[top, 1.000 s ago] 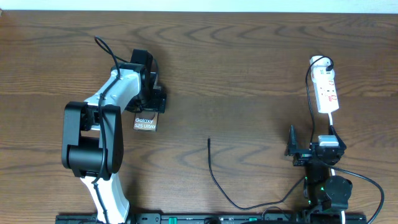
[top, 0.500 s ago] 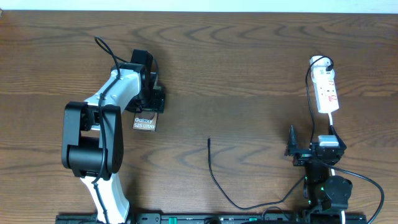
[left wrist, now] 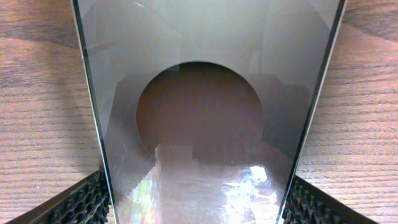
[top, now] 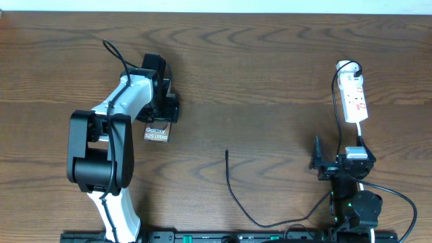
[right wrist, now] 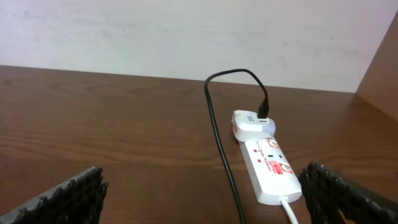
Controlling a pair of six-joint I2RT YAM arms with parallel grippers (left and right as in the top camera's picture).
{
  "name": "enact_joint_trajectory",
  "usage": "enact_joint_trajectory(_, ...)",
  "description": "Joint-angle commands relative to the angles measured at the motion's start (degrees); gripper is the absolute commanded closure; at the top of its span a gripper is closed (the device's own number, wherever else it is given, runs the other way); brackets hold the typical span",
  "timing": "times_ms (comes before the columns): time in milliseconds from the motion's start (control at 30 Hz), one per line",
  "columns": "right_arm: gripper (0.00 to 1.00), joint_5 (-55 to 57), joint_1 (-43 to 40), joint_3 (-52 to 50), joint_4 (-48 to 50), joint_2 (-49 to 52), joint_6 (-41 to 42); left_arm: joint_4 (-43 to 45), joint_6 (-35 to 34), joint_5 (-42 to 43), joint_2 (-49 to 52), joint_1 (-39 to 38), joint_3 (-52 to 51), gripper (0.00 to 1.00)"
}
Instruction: Plug charger to phone and switch on socket
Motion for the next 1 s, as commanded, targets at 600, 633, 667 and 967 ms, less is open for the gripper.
enact_joint_trajectory(600, 0.01, 0.1, 0.2, -0.1, -0.2, -0.4, -0.6, -0.5, 0.6, -0.3, -0.1, 0.1, -1.1, 0.22)
enact_joint_trajectory(633, 0.01, 0.1, 0.2, -0.1, -0.2, -0.4, -0.6, -0.5, 0.6, -0.3, -0.1, 0.1, -1.1, 0.22)
enact_joint_trajectory(667, 0.01, 0.1, 0.2, -0.1, -0.2, -0.4, -0.6, -0.5, 0.6, -0.3, -0.1, 0.1, -1.1, 0.22)
enact_joint_trajectory(967, 0.01, 0.1, 0.2, -0.1, -0.2, -0.4, -0.5, -0.5, 0.6, -0.3, -0.1, 0.1, -1.1, 0.27)
